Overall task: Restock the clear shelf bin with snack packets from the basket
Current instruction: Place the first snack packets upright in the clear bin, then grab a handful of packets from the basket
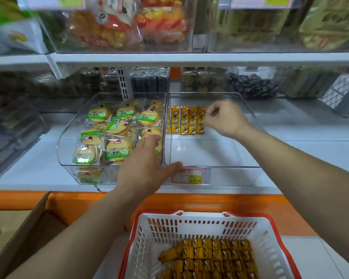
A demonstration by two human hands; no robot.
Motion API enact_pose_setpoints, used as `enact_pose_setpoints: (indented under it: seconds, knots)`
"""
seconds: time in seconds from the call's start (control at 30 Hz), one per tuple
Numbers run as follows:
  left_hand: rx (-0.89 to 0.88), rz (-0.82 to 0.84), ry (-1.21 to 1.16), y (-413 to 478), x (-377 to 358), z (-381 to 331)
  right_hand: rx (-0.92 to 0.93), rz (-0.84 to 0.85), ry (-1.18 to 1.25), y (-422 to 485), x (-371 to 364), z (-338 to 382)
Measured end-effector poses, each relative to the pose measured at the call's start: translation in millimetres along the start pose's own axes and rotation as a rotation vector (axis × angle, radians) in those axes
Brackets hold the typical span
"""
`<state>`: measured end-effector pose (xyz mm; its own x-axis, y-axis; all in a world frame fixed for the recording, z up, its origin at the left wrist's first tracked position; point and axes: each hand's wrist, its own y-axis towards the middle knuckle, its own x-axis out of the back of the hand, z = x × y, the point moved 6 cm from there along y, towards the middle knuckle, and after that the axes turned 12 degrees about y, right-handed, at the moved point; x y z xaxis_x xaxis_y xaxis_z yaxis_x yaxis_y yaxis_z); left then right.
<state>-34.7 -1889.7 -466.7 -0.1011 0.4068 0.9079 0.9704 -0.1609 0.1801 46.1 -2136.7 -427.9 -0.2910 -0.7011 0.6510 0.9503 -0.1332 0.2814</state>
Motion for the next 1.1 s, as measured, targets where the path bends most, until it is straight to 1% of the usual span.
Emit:
enact_pose_setpoints:
  seconds: [0.1, 0.17, 0.23, 0.27, 0.33, 0.4, 0.5, 0.57, 0.7, 0.77, 0.83, 0.9, 0.97, 1.03, 1.1]
  knots:
    - [-0.038, -0.101, -0.024, -16.1, 22.6, -8.4, 0.048, 0.058, 0.035, -57.7, 18.9, 20.6]
    - [-0.082, -0.099, -0.02, -30.3, 30.5, -17.3, 0.059, 0.115, 0.026, -98.0, 27.2, 28.0]
    - [-0.149, -0.005, 0.004, -46.0, 28.2, -27.2, 0.078, 0.165, 0.021, -137.3, 32.8, 29.8]
    - [-0.212, 0.053, 0.066, -54.0, 24.8, -32.8, 0.08, 0.19, 0.028, -154.8, 33.1, 27.6]
    - [-0.354, 0.149, 0.264, -67.8, 14.9, -40.6, 0.067, 0.262, 0.035, -184.8, 25.6, 15.4]
    - [-0.405, 0.258, 0.354, -79.7, -3.0, -39.5, 0.018, 0.356, -0.012, -210.1, 5.3, -6.5]
    - [-0.326, 0.46, 0.336, -100.9, -54.8, -24.4, -0.112, 0.504, -0.042, -242.0, -39.0, -50.3]
    - [-0.261, 0.555, 0.322, -118.4, -101.8, -6.4, -0.196, 0.582, -0.019, -261.1, -72.1, -82.9]
    - [-0.079, 0.658, 0.232, -149.0, -189.7, 43.0, -0.385, 0.636, 0.099, -287.8, -136.4, -146.7]
    - [0.04, 0.684, 0.177, -159.4, -224.2, 66.9, -0.439, 0.645, 0.096, -297.6, -165.4, -168.7]
    - [0.165, 0.666, 0.119, -165.4, -251.0, 88.2, -0.409, 0.625, 0.029, -302.9, -191.9, -182.3]
    - [0.273, 0.66, 0.06, -168.1, -275.6, 106.3, -0.33, 0.611, -0.034, -306.6, -215.7, -187.2]
    - [0.369, 0.654, -0.049, -169.2, -298.4, 120.5, -0.268, 0.608, -0.104, -308.7, -234.7, -190.5]
    - [0.421, 0.629, -0.148, -169.8, -315.6, 128.8, -0.217, 0.599, -0.185, -308.5, -247.3, -195.5]
    - [0.416, 0.608, -0.195, -167.6, -328.1, 131.3, -0.18, 0.596, -0.242, -307.6, -255.4, -201.1]
